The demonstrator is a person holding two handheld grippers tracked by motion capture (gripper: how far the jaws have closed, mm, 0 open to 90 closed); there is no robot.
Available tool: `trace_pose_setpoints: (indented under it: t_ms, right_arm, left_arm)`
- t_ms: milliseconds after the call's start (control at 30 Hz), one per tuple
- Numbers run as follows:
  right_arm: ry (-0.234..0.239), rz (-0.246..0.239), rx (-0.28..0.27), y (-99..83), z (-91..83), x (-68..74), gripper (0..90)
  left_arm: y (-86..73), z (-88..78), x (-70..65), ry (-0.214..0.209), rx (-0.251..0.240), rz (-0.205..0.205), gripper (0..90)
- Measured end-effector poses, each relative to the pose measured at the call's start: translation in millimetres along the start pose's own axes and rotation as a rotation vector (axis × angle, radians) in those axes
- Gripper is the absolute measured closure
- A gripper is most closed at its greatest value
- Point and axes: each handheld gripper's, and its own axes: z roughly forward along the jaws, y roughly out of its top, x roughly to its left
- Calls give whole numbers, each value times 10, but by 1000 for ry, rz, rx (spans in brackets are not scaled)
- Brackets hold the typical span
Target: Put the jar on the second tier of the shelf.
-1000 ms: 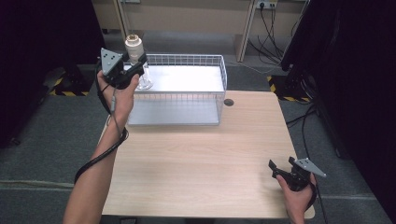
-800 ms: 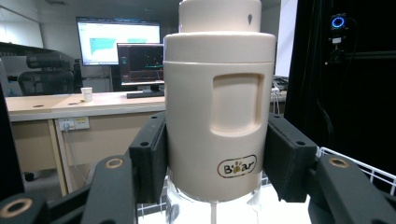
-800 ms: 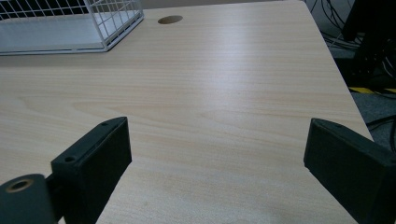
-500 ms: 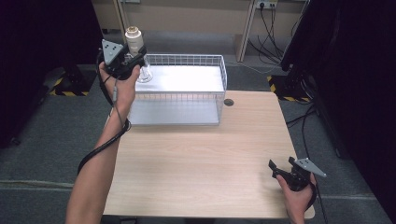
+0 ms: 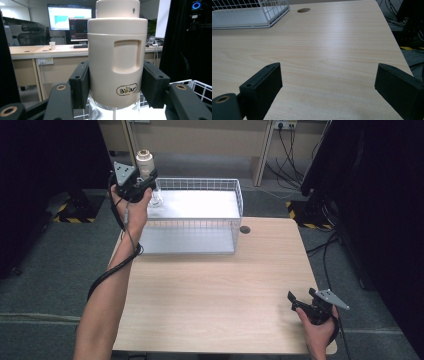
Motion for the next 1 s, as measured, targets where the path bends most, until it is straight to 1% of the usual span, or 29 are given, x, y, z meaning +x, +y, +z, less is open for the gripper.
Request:
trace_pose_setpoints:
  t_ms: [200,400,633,767,900,1000]
  right_arm:
    - [2,0,1,0,0,-1,78]
    - [2,2,0,0,-1,-1,78]
    - [1,0,3,1,2,0,78]
    - [1,-1,2,1,1,0,78]
    - [2,-1,2,1,1,0,77]
    - [2,-2,1,0,1,1,78]
  left_arm:
    - [-73,61,18,12,18,1,457]
    - [-133,91,22,14,35,-5,457]
    - [-191,129,21,10,59,5,457]
    - [-198,135,19,8,56,0,457]
    - [-201,135,16,7,55,3,456]
    - [-205,126,17,5,46,-4,449]
